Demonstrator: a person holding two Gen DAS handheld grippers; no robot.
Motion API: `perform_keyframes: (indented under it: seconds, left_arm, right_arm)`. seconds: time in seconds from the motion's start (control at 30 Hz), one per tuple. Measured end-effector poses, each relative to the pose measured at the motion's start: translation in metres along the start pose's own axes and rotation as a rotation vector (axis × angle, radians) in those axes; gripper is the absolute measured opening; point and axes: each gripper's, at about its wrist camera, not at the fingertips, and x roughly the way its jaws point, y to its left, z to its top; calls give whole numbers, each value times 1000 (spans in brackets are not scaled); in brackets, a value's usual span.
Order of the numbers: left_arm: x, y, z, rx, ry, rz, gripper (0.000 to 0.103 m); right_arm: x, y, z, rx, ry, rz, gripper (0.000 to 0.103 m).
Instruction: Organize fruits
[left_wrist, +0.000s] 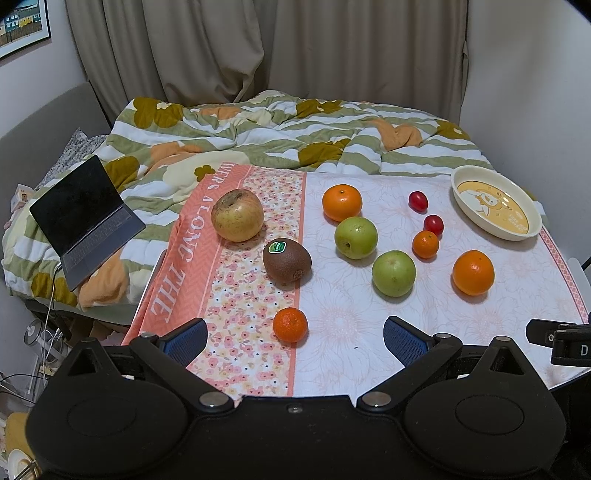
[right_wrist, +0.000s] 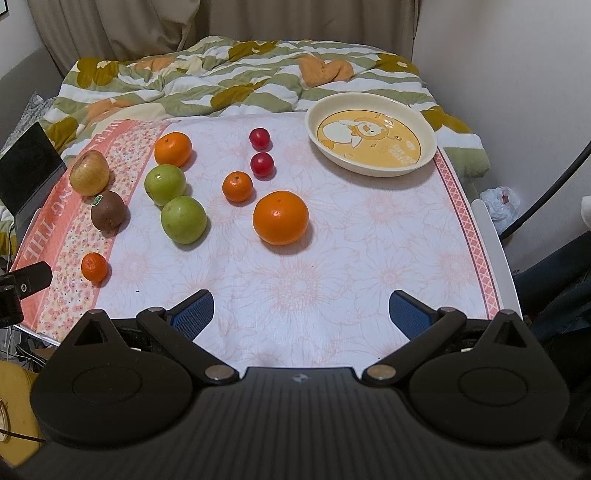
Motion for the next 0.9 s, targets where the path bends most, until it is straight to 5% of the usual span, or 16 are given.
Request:
perform_keyframes:
  seconds: [0.53, 0.9]
  left_arm:
    - [3, 6, 2, -13, 5, 27, 103]
    - [33, 7, -13, -74, -30, 110, 98]
  right_arm:
    - [-5, 5, 7, -47, -28, 41, 103]
    - [33, 22, 17, -257, -82, 169, 103]
